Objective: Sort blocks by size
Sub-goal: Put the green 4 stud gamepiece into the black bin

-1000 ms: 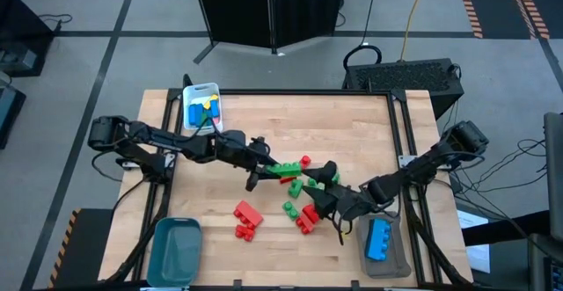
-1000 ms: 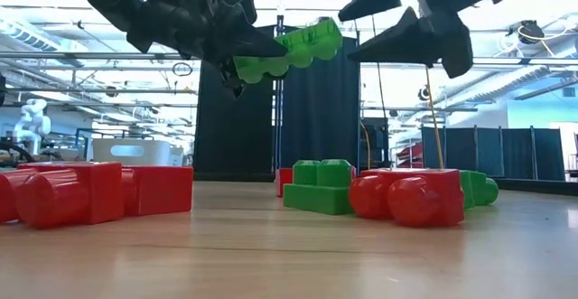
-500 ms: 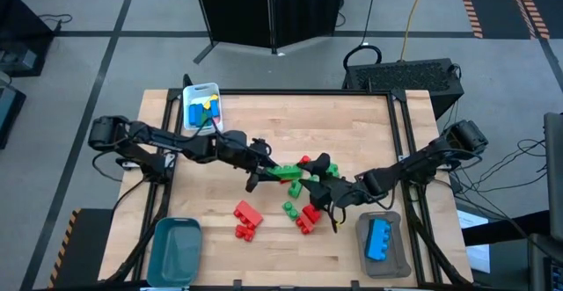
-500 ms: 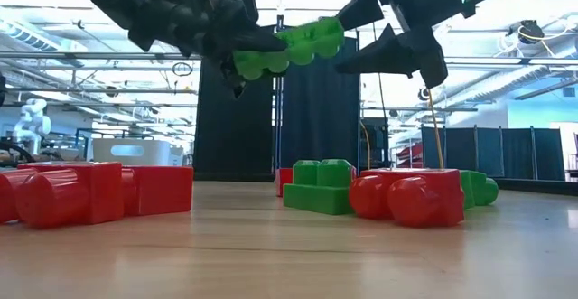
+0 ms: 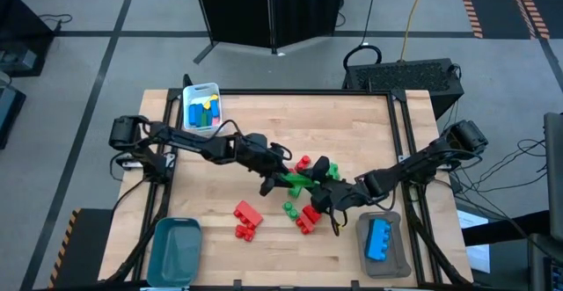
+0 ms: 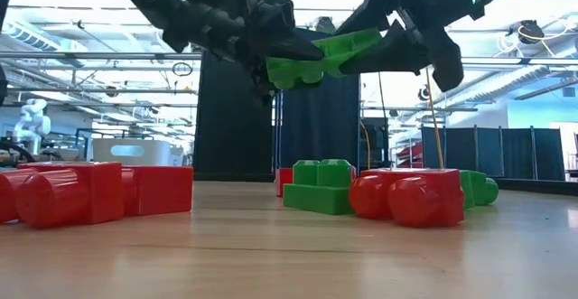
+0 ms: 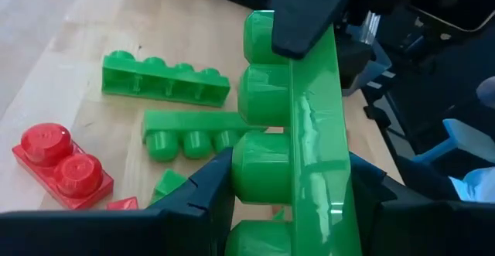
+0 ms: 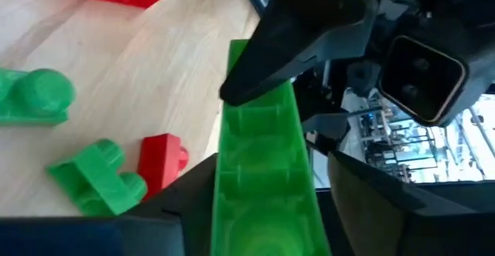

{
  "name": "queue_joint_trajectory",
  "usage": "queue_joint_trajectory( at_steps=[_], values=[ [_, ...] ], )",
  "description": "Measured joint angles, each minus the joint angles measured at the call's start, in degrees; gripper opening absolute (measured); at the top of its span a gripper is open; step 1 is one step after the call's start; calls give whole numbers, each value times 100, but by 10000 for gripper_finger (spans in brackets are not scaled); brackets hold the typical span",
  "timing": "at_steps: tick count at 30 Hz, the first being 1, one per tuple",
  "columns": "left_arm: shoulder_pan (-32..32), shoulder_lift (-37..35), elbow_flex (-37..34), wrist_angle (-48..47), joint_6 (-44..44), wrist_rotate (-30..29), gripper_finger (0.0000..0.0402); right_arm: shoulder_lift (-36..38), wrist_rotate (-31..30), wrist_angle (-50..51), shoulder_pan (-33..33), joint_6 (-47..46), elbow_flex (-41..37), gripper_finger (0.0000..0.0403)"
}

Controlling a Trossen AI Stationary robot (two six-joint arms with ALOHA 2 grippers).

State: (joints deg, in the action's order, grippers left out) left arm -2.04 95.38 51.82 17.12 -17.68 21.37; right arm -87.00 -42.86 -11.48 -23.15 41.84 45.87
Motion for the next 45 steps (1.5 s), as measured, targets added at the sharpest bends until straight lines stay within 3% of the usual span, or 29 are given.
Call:
queue_joint_trajectory(
  at_steps=[8, 12, 18, 25, 28, 31, 33, 38, 42, 45],
  values=[
    [-2, 17, 1, 10, -5, -46, 151, 0, 109, 317, -18, -299, 0, 119],
    [4, 17, 1, 29, -10, -287, 160, 0, 67, 350, -20, -330, 2, 119],
    [-21, 14, 2, 278, 57, -541, 213, 77, -156, 464, -17, -823, 0, 119],
    [-26, 4, 5, 319, 156, -574, 282, 919, -181, 1442, 21, -1733, 2, 124],
    [-43, -21, 5, 312, 156, -555, 299, 1419, -165, 2190, 10, -2408, 2, 124],
    [-89, -83, 5, 313, 209, -555, 304, 1984, -135, 3162, -27, -3724, 2, 124],
    [-113, -92, 5, 310, 310, -568, 304, 2326, 77, 3772, -27, -4785, 2, 124],
    [-103, -92, 5, 291, 641, -1103, 304, 2953, 1310, 5061, -116, -6947, 2, 125],
    [-55, -92, 4, 127, 810, -1289, 305, 3184, 2622, 5798, -396, -7649, 2, 125],
    [-24, -92, 3, 124, 812, -1287, 305, 3296, 3195, 6200, -660, -7977, 2, 126]
  ],
)
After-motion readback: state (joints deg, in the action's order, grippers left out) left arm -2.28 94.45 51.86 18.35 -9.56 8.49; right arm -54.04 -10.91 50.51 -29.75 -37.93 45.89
